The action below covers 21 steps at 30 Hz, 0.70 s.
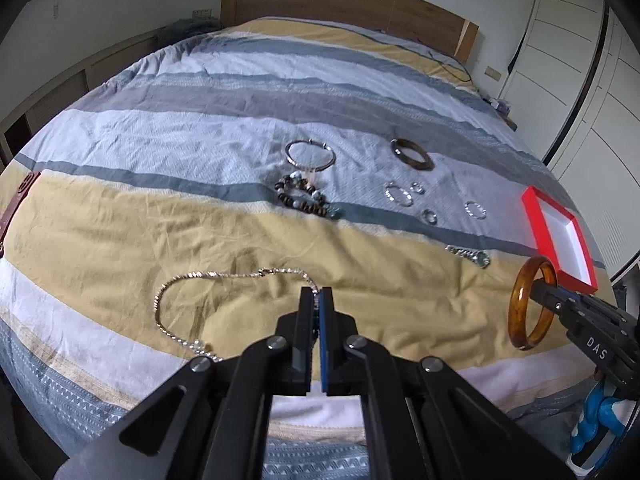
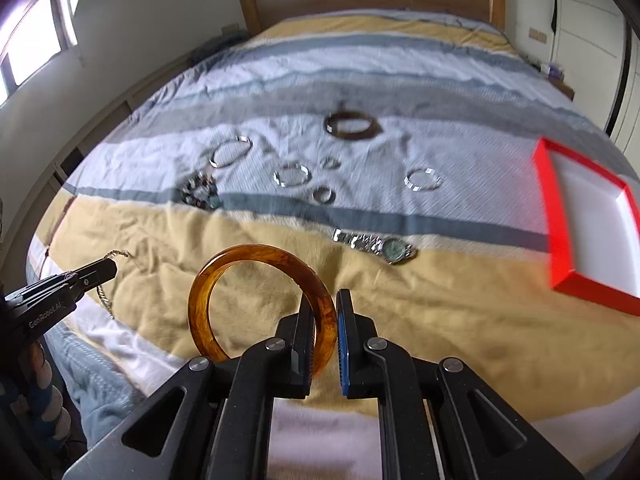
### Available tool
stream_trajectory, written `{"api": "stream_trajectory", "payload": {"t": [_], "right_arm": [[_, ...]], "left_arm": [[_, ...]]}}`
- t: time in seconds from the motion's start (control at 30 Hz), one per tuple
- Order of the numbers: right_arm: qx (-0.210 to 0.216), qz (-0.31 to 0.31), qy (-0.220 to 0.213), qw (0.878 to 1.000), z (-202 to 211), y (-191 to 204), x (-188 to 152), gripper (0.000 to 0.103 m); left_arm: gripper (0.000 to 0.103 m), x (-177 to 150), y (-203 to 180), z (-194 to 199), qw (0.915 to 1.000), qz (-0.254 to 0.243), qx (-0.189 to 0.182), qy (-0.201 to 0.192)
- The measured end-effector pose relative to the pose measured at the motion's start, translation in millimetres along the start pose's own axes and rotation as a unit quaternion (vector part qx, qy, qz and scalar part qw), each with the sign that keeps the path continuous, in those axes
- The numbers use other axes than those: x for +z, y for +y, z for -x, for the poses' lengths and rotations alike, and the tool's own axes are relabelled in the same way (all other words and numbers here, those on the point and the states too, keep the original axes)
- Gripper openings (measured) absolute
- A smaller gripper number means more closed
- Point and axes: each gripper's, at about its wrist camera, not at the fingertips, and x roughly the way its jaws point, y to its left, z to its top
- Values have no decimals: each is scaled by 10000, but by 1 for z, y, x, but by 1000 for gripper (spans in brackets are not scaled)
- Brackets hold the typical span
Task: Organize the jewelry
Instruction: 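Grasp the amber bangle with the right tool while the left tool grasps the gold chain, then carry the amber bangle and gold chain into the red box with both tools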
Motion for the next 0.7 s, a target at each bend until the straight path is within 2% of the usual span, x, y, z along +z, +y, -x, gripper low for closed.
{"api": "stream_trajectory", "payload": {"t": [0.3,0.53,0.7], "right_arm": [[-249,-87,-838,9961,113,-12,-16,10],[-453,-437,-1288,9897,183,-38,-47,10],[-641,-696,-1441,9850,214,-65,-69,10]], "left_arm": [[2,-1,-45,100,9957,-298,-424,-770],[2,-4,-100,164,9853,-845,-829,-1233],[2,-4,-142,189,9768,-1198,-1103,-1394]]}}
